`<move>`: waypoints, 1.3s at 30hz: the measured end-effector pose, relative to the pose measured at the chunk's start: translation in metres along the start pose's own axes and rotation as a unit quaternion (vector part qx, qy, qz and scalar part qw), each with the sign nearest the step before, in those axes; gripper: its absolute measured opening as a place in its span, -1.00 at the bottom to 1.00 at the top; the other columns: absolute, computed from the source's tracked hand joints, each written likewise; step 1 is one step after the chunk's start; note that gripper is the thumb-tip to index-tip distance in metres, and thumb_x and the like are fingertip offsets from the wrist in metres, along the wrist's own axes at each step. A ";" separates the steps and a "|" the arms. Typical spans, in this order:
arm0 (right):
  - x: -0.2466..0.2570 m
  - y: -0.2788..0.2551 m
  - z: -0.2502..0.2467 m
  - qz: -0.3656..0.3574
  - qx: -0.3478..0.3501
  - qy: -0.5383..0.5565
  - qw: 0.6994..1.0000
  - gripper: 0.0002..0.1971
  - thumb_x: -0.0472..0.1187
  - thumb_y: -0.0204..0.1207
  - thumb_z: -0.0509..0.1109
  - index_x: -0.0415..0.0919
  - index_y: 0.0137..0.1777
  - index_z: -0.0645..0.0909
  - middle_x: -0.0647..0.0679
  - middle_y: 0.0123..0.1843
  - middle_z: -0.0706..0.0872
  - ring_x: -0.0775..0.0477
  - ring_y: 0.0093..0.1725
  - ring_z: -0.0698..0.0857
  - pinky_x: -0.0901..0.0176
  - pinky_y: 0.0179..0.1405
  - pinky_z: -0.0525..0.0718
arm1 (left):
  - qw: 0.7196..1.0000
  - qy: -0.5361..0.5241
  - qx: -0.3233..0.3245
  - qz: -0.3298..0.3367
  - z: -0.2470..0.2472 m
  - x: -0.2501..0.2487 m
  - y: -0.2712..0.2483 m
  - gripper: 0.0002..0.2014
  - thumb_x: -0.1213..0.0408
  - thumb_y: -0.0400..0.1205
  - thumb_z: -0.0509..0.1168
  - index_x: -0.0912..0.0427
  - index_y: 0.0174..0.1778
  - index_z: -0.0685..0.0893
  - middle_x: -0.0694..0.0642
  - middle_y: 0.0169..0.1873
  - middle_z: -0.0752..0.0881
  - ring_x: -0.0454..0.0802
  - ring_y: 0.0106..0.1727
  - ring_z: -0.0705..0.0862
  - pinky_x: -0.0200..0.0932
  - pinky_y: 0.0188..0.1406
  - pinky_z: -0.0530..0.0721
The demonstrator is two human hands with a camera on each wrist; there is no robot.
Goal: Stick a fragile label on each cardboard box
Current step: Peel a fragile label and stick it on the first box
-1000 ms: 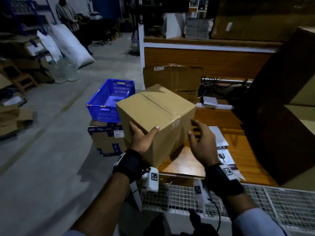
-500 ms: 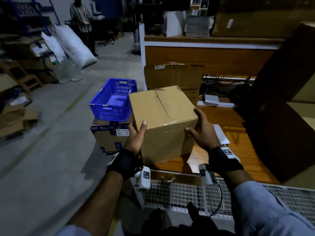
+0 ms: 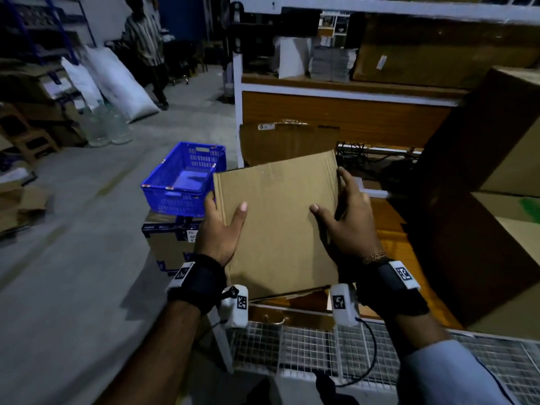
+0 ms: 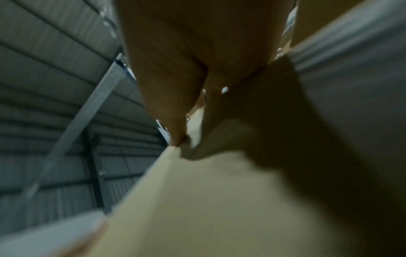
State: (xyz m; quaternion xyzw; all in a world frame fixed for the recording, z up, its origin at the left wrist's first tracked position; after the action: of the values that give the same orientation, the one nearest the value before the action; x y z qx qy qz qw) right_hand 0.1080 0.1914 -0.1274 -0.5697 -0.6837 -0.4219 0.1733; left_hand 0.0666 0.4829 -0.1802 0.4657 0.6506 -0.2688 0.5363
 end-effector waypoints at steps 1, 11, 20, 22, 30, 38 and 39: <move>-0.004 -0.003 0.002 0.005 0.018 -0.012 1.000 0.01 0.08 0.53 0.61 0.20 0.83 0.01 -0.12 0.64 0.42 -0.13 0.57 0.41 -0.21 0.58 0.50 | 1.000 0.005 0.002 0.005 0.000 0.000 0.001 -0.31 -0.26 0.66 0.35 -0.23 0.64 0.21 -0.04 0.38 0.66 0.05 0.33 0.68 0.23 0.40 0.65; -0.028 -0.019 0.014 0.027 0.140 -0.030 0.989 0.23 0.09 0.54 0.61 0.19 0.82 -0.37 0.01 0.82 0.27 -0.14 0.72 0.39 -0.11 0.64 0.43 | 0.994 0.033 0.099 0.029 0.016 -0.009 0.021 -0.35 -0.08 0.78 0.24 0.04 0.72 0.14 0.05 0.50 0.58 0.01 0.42 0.58 -0.05 0.38 0.49; -0.024 -0.033 0.016 0.064 0.176 -0.061 0.980 0.14 0.09 0.63 0.51 0.18 0.80 -0.42 -0.03 0.73 0.44 -0.14 0.57 0.57 0.17 0.36 0.52 | 0.979 0.043 0.199 -0.003 0.018 0.004 0.046 -0.29 -0.10 0.80 0.19 0.14 0.73 0.03 0.14 0.58 0.50 0.13 0.56 0.52 0.25 0.58 0.49; -0.024 -0.037 0.017 0.057 0.162 -0.056 0.984 0.13 0.10 0.64 0.50 0.16 0.81 -0.41 -0.03 0.73 0.44 -0.12 0.54 0.58 0.22 0.27 0.50 | 0.977 0.036 0.208 0.009 0.020 0.005 0.048 -0.29 -0.11 0.80 0.18 0.11 0.75 0.02 0.12 0.57 0.51 0.10 0.55 0.54 0.24 0.57 0.51; -0.039 -0.031 0.019 0.044 0.080 0.051 0.994 -0.12 0.13 0.51 0.62 0.19 0.75 0.24 0.53 0.37 0.59 0.52 0.30 0.60 0.12 0.36 0.73 | 0.975 -0.018 0.219 0.024 0.028 0.009 0.064 -0.50 -0.03 0.78 0.24 -0.04 0.61 0.30 -0.03 0.41 0.65 -0.08 0.43 0.64 0.08 0.47 0.62; -0.030 -0.017 0.005 -0.008 0.007 0.040 0.999 -0.03 0.26 0.52 0.57 0.24 0.82 0.10 0.16 0.68 0.48 0.02 0.62 0.48 -0.24 0.48 0.64 | 0.983 -0.048 0.179 0.013 0.038 0.015 0.080 -0.60 0.14 0.82 0.23 0.03 0.60 0.45 -0.13 0.30 0.73 -0.29 0.25 0.73 -0.23 0.24 0.71; -0.025 -0.019 0.004 -0.017 0.000 0.039 0.999 -0.06 0.24 0.55 0.55 0.22 0.83 0.10 0.15 0.73 0.41 -0.01 0.66 0.41 -0.27 0.54 0.57 | 0.983 -0.049 0.176 0.006 0.036 0.020 0.082 -0.59 0.12 0.82 0.24 0.02 0.61 0.44 -0.10 0.32 0.73 -0.20 0.30 0.73 -0.13 0.30 0.71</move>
State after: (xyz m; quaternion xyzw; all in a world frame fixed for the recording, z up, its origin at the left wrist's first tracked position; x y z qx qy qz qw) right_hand 0.0988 0.1788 -0.1544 -0.5412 -0.6855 -0.4471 0.1930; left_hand 0.1563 0.4927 -0.1969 0.5426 0.5634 -0.3985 0.4789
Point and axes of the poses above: each hand's wrist, its own y-axis towards the middle knuckle, its own z-axis out of the palm, x = y × z, the point moved 7 cm from there along y, towards the middle knuckle
